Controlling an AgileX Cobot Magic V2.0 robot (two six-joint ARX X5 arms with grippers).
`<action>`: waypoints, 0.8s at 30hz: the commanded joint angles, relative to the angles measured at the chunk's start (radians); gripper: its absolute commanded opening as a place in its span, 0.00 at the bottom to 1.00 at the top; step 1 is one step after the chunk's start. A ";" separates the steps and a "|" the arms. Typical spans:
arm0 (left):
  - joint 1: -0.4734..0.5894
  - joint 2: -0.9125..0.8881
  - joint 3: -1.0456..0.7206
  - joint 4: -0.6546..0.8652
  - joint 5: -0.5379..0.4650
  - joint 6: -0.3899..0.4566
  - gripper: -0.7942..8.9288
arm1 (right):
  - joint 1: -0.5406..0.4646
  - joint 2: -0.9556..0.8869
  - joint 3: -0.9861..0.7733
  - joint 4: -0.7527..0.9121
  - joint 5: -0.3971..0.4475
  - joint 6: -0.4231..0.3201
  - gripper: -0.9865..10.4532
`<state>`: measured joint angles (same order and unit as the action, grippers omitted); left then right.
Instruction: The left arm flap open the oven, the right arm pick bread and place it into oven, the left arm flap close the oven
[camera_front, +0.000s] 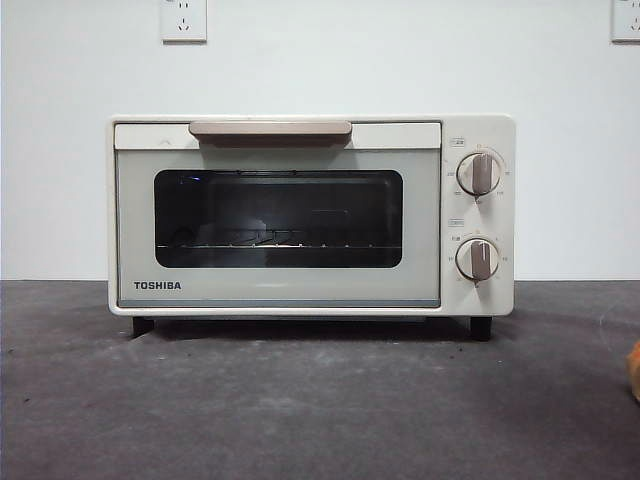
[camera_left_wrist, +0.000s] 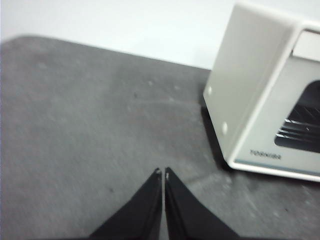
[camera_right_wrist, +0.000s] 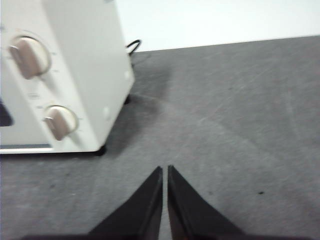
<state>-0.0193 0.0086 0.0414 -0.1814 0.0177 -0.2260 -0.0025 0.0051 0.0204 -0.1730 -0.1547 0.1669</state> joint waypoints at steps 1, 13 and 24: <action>-0.002 0.015 0.051 -0.009 -0.001 -0.080 0.10 | 0.000 -0.002 0.031 -0.026 -0.005 0.098 0.10; -0.014 0.243 0.267 -0.074 0.050 -0.244 0.10 | 0.009 0.039 0.311 -0.192 -0.011 0.193 0.10; -0.170 0.530 0.634 -0.188 0.097 -0.063 0.10 | 0.009 0.290 0.646 -0.363 -0.163 0.161 0.10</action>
<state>-0.1814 0.5255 0.6384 -0.3733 0.1101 -0.3443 0.0051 0.2775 0.6399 -0.5381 -0.3096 0.3416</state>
